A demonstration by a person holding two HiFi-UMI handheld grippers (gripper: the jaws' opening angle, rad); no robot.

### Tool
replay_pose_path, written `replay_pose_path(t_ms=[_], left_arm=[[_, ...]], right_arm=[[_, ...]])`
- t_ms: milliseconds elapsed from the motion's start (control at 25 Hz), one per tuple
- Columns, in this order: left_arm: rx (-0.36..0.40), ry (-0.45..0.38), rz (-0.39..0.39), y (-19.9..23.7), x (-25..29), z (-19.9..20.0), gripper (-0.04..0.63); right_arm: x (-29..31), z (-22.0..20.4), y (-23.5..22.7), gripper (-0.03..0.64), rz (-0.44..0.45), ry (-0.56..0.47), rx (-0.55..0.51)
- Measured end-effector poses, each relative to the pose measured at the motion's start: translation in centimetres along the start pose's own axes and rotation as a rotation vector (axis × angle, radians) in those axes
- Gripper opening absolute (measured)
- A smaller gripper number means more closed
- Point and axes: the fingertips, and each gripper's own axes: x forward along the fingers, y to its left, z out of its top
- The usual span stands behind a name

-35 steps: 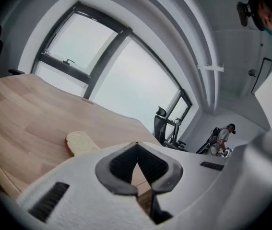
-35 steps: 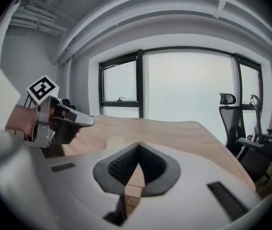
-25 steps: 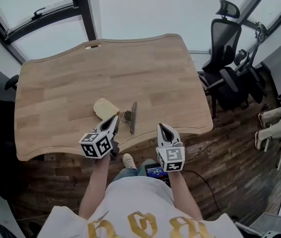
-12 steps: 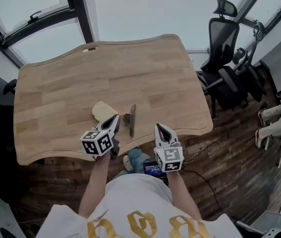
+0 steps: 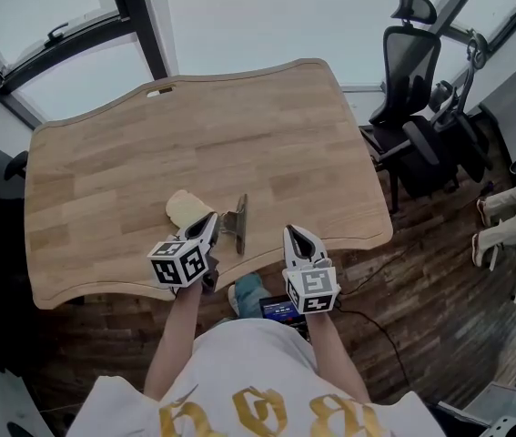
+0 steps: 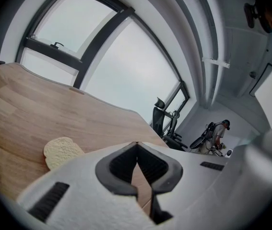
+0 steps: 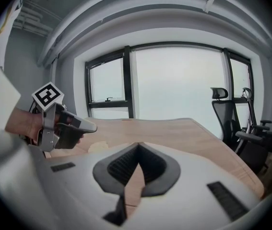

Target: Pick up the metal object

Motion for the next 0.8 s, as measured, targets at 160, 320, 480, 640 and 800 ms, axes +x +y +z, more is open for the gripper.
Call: replay_pose_path(t_ms=[160,320,480,640,800], left_arm=[[0.002,0.024,0.007,0.5,0.6,-0.5,0.02],[0.028,0.079,0.039,1.4,1.5,-1.6,0.02],[0.022,0.111,0.04,1.9,2.2,-2.6,0.02],[0.008,0.134,0.044,2.4,2.9,-3.1,0.02],[-0.016,0.166,0.046,3.1,3.4,-3.9,0.02]], right_arm=[[0.4,-0.7,-0.4,0.011,-0.005,0.019,0.005],[1.0,-1.3,-0.5,0.011,-0.004,0.033,0.007],[1.4,-2.1,-1.1,0.011,-0.019,0.053,0.021],[2.1,-2.8,-1.7,0.011,-0.025,0.075,0.042],[2.9,-3.3,-1.4,0.011,-0.005,0.094,0.048]])
